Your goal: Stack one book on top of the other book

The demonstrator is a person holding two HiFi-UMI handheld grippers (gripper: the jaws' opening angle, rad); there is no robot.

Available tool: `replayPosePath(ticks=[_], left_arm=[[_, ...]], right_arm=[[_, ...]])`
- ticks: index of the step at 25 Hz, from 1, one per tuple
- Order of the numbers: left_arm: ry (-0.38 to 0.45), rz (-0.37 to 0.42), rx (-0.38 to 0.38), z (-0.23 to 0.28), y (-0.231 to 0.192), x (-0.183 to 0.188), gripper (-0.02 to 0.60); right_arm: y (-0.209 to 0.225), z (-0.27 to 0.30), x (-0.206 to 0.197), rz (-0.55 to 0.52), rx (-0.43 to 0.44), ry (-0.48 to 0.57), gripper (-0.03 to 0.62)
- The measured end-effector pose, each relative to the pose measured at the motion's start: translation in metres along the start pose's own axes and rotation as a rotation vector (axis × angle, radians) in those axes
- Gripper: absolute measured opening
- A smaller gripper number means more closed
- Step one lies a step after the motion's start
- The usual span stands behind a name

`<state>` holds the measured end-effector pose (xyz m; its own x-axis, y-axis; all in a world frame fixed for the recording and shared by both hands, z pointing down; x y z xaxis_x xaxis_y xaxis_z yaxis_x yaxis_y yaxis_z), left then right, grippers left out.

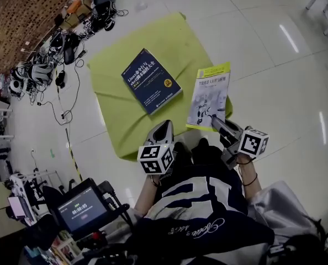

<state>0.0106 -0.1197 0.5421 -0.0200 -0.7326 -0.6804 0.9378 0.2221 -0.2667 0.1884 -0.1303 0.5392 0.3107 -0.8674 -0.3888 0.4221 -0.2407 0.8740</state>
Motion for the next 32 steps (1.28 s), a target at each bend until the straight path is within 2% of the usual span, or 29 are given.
replayPosePath(ticks=[11, 17, 20, 24, 28, 30, 32], left_arm=[[0.077, -0.028, 0.031, -0.024, -0.056, 0.021, 0.003], [0.129, -0.039, 0.045, -0.050, -0.113, 0.043, 0.003], [0.145, -0.041, 0.046, -0.060, -0.137, 0.051, 0.003], [0.162, -0.043, 0.045, -0.071, -0.170, 0.057, 0.003], [0.159, -0.038, 0.035, -0.079, -0.204, 0.067, 0.003], [0.152, -0.028, 0.026, -0.079, -0.210, 0.064, 0.003], [0.143, -0.020, 0.018, -0.079, -0.211, 0.057, 0.003]], right_arm=[[-0.090, 0.011, 0.048, 0.031, 0.190, 0.183, 0.081], [-0.162, 0.064, 0.071, -0.075, 0.296, 0.197, 0.083], [-0.180, 0.105, 0.077, -0.106, 0.323, 0.182, 0.083], [-0.178, 0.170, 0.070, -0.097, 0.308, 0.135, 0.083], [-0.159, 0.227, 0.047, -0.041, 0.234, 0.074, 0.081], [-0.140, 0.234, 0.028, -0.010, 0.182, 0.068, 0.078], [-0.111, 0.232, 0.009, 0.030, 0.091, 0.058, 0.075]])
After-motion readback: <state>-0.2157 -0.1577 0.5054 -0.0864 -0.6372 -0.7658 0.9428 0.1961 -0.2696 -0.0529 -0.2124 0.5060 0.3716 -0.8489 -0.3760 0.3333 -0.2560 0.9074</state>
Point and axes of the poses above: the fingertips, and each gripper's own axes: z forward along the fingers, y to its right, x out of its top, the point moved 1 cm from there along -z, backward along the fingers, and after that the axes turned 9 degrees about -y, right-handed, at the moved point
